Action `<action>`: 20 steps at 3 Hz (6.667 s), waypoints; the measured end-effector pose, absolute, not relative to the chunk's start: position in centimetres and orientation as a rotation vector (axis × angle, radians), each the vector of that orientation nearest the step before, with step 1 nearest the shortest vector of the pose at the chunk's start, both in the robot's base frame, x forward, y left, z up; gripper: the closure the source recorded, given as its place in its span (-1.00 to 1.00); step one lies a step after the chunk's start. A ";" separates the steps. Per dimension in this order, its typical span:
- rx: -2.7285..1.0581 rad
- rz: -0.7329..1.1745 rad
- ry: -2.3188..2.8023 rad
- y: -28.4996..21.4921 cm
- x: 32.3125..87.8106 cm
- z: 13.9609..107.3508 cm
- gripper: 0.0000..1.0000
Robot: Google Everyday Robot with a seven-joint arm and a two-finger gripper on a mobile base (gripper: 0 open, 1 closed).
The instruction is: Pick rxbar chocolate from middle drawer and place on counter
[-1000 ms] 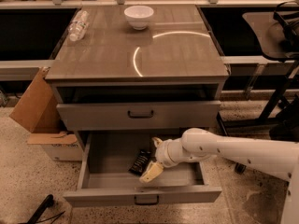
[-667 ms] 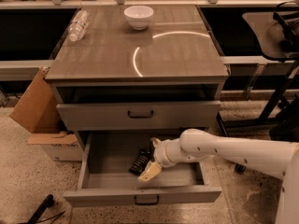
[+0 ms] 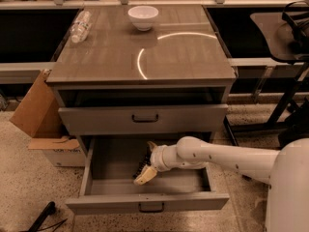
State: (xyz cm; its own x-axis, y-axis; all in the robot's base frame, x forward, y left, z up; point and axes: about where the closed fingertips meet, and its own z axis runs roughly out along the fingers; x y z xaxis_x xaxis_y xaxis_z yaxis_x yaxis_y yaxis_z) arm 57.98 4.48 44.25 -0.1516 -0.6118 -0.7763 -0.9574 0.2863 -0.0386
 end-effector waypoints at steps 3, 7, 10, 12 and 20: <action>-1.364 0.543 1.954 4.7 59.3 40.2 -1.00; -1.335 0.485 2.058 5.0 59.7 35.0 -1.00; -1.316 0.499 2.055 4.6 59.5 33.9 -0.17; -1.329 0.468 1.981 3.6 59.6 37.2 0.77; -1.556 0.410 1.515 3.7 49.8 56.5 1.00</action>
Offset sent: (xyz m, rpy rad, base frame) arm 0.0118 0.0011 -0.0219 -0.0452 0.0000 -0.0526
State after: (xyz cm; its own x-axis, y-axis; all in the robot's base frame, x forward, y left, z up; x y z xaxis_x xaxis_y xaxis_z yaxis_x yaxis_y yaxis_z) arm 49.76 3.75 56.51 0.1947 -0.6221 -0.7583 -0.9195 0.1534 -0.3620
